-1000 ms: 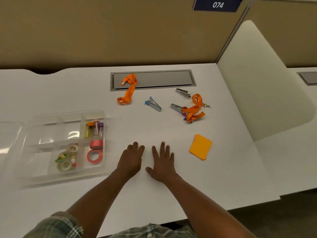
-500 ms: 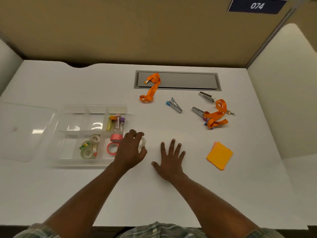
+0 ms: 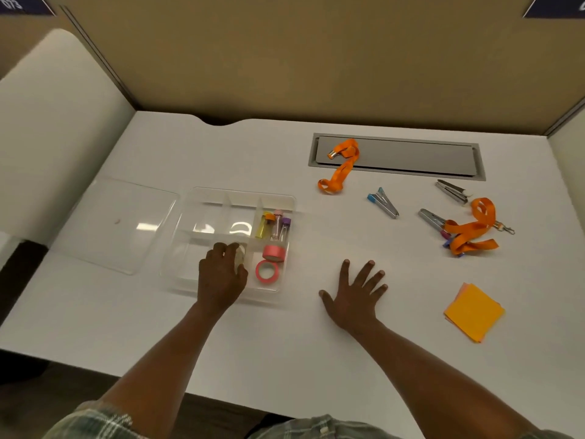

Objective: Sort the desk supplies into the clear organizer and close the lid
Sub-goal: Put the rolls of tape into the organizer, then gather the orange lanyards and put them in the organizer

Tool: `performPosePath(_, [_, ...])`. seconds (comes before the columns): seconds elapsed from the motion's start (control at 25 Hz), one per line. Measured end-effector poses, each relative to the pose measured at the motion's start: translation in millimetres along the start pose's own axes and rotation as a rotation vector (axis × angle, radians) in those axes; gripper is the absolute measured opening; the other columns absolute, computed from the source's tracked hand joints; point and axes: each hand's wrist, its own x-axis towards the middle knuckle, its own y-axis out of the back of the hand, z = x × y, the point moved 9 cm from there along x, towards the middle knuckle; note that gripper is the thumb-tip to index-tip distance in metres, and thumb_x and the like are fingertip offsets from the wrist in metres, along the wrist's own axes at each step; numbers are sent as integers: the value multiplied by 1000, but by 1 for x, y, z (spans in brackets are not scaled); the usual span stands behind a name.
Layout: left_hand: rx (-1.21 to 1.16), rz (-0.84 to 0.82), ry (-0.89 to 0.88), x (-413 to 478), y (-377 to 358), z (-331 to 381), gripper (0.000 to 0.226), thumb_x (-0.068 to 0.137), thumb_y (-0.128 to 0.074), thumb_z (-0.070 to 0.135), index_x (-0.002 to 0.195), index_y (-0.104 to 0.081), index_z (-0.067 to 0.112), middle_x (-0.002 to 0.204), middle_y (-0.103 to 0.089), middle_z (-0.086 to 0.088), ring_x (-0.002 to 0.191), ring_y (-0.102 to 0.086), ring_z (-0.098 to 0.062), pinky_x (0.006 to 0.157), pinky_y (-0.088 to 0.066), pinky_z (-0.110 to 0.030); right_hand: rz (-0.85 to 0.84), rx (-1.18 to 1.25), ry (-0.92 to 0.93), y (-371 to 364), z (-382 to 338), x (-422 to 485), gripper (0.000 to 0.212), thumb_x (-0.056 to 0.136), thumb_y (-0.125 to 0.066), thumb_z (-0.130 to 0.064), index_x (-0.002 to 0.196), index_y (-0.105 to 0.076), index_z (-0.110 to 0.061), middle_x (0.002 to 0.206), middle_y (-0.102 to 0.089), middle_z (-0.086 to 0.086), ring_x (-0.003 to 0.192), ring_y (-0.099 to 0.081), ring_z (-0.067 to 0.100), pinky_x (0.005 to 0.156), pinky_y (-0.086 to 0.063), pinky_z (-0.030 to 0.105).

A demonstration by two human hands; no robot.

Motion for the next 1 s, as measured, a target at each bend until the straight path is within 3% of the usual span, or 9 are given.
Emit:
performPosePath(0.12, [24,-15,27,-1,-8,-5,46,73,-65,14,118,-61,7,107,-60,-20,84,-60,-39,67,-50,-42,-3,-6,4,3,1,-2,97,85,-46,-69,157,-14,-13,154,4,43,137,-1,69,107,-11,76])
performPosePath(0.2, [34,-15,20,0,-10,-3,47,72,-63,13,118,-61,7,109,-60,-20,87,-60,-40,68,-50,-43,-30,-13,10,5,3,-2,97,88,-42,-69,158,-2,-15,154,15,41,138,8,67,109,-6,74])
performPosePath(0.36, [39,3,23,6,-5,11,57,66,-57,22,122,-58,8,119,-58,-20,102,-57,-40,76,-47,-46,-56,2,54,11,5,-5,95,91,-41,-67,157,8,-20,153,26,37,139,16,63,113,-3,69])
performPosePath(0.52, [-12,35,-49,18,-1,55,58,71,-55,29,125,-57,9,124,-55,-20,108,-54,-40,83,-44,-49,-118,-2,103,20,10,-10,88,93,-46,-60,158,1,-21,157,21,32,143,12,58,117,-8,62])
performPosePath(0.68, [-49,6,-207,22,-14,128,58,73,-59,28,128,-56,10,128,-55,-19,114,-53,-39,87,-45,-49,-88,109,128,49,36,-4,72,94,-49,-52,152,-26,-17,164,-6,19,147,-16,41,113,-31,47])
performPosePath(0.76, [-89,-31,-296,16,-24,166,58,75,-62,28,130,-55,12,128,-55,-17,115,-54,-36,88,-45,-47,-40,172,79,65,64,4,66,94,-51,-50,149,-33,-17,162,-15,16,143,-27,34,108,-36,44])
performPosePath(1.0, [-56,-210,-509,-9,-71,246,60,70,-72,28,125,-57,13,126,-57,-17,104,-60,-35,77,-50,-43,148,191,-184,117,172,34,64,92,-56,-47,147,-38,-21,161,-16,18,142,-30,36,107,-39,46])
